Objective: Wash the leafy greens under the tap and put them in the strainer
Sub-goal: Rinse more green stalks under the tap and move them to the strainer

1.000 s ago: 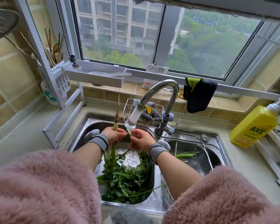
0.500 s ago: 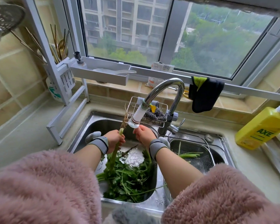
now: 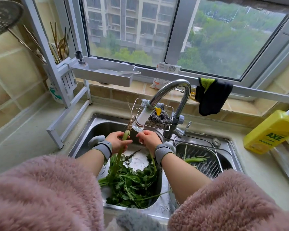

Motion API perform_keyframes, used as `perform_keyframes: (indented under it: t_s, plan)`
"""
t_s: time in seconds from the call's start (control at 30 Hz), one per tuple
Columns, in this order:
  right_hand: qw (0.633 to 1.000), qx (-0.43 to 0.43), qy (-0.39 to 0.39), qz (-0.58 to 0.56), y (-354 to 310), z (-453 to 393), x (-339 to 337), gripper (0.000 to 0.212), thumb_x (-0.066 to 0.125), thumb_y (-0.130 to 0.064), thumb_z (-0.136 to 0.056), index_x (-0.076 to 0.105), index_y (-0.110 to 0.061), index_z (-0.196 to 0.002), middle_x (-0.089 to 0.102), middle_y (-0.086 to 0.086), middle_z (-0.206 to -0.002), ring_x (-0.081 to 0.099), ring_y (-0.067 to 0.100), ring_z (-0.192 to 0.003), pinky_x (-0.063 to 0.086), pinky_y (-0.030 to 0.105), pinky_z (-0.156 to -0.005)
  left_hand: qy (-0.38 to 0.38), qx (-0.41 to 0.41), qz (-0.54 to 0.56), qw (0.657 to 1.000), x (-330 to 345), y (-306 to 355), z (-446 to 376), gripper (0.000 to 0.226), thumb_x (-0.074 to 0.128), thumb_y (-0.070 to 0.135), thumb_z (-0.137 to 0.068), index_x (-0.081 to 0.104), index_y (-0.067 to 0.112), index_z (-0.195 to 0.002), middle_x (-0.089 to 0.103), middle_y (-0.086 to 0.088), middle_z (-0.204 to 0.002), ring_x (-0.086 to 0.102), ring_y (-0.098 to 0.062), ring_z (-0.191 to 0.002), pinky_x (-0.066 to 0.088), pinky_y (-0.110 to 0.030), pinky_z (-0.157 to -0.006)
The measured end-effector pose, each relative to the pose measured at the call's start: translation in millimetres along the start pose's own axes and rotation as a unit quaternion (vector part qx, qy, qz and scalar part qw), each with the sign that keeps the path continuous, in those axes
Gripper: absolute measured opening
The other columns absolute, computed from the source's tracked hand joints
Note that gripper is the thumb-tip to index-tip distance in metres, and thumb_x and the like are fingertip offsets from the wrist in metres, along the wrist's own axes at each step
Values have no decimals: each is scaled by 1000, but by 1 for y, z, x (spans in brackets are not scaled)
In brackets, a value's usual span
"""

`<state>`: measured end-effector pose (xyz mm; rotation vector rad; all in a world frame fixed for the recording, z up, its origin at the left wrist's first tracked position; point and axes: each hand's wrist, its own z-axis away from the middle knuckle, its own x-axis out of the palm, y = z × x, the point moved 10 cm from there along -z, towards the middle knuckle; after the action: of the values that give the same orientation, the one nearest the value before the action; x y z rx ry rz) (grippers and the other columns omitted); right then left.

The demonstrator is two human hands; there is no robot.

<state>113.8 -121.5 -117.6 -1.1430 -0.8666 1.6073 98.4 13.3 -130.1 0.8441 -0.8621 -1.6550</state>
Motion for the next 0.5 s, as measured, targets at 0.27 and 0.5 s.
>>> perform_keyframes:
  t_s: [0.27, 0.5]
  plan:
    - [1000, -16, -16, 1, -4, 3, 6, 20, 61, -23, -89, 58, -16, -70, 57, -2, -67, 46, 7, -59, 37, 19, -57, -4, -20, -45, 999, 5, -5, -5, 27, 38, -8, -91, 62, 5, -87, 52, -13, -79, 50, -23, -77, 48, -35, -73]
    - [999, -21, -23, 13, -3, 6, 11, 17, 70, -21, -83, 65, -6, -89, 59, -2, -72, 53, 9, -67, 45, 18, -64, 6, 30, -59, 998, 7, 8, 3, 5, 56, 3, -90, 56, 4, -95, 61, -13, -85, 62, -26, -85, 54, -36, -81]
